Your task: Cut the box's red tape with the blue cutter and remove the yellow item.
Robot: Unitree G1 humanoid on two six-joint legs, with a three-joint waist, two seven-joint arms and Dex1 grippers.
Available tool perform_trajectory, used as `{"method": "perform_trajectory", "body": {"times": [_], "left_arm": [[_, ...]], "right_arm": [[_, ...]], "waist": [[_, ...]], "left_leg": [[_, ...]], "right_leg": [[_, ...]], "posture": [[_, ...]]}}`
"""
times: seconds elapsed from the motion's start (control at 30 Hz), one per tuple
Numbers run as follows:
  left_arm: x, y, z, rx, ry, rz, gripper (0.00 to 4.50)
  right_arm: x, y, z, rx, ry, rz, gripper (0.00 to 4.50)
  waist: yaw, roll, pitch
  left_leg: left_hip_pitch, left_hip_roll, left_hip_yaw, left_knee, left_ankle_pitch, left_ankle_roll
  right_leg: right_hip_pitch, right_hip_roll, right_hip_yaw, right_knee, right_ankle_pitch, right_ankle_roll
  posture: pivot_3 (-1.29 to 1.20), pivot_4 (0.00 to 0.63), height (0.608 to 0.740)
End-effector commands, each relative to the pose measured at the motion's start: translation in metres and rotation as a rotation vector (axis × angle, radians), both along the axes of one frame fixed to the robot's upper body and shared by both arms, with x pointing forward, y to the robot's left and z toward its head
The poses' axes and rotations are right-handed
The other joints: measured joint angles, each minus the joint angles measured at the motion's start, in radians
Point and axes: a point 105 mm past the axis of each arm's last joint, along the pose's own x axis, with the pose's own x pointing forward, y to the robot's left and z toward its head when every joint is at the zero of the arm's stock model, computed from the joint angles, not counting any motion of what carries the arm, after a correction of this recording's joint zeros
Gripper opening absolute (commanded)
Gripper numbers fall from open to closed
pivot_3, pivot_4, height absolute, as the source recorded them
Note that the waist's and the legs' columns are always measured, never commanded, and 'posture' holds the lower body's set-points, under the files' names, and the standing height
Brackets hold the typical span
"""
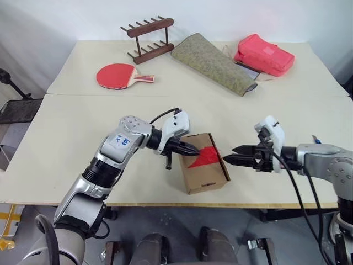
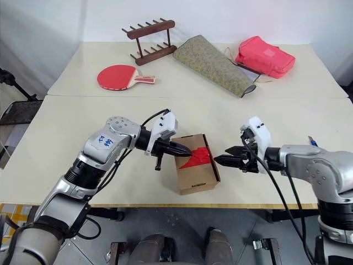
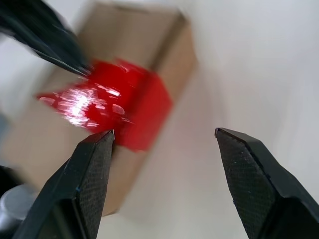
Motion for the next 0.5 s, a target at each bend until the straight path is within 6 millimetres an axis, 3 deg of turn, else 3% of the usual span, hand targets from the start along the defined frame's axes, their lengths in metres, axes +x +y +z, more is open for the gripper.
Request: {"method": "perform_trajectory", "body": {"times": [0.03,0.4,0.5], "left_arm": [[-0.001,0.002,-0.003,0.024,-0.023,0.003,0.00],[-0.002,0.007,-0.012,0.053,-0.022,0.011,0.00],[-0.002,0.008,-0.012,0.055,-0.027,0.018,0.00]], "right_arm": [[0.011,0.001,0.008,-0.004,-0.054,-0.016,3.38],[0.024,-0.002,0.004,-0.032,-0.070,-0.041,3.38],[0.022,0.002,0.029,0.060,-0.114,-0.009,3.38]], "waist": [[0.005,0.000,0.000],[0.004,0.000,0.000],[0.004,0.000,0.000]], "left_leg": [[0.000,0.000,0.000,0.000,0.000,0.000],[0.000,0.002,0.000,0.001,0.000,0.000],[0.000,0.002,0.000,0.001,0.000,0.000]], "right_leg": [[0.000,0.000,0.000,0.000,0.000,0.000],[0.001,0.002,0.001,0.000,0.000,0.000],[0.001,0.002,0.001,-0.001,0.000,0.000]], "posture": [[0.00,0.150,0.740],[0.00,0.150,0.740],[0.00,0.150,0.740]]}}
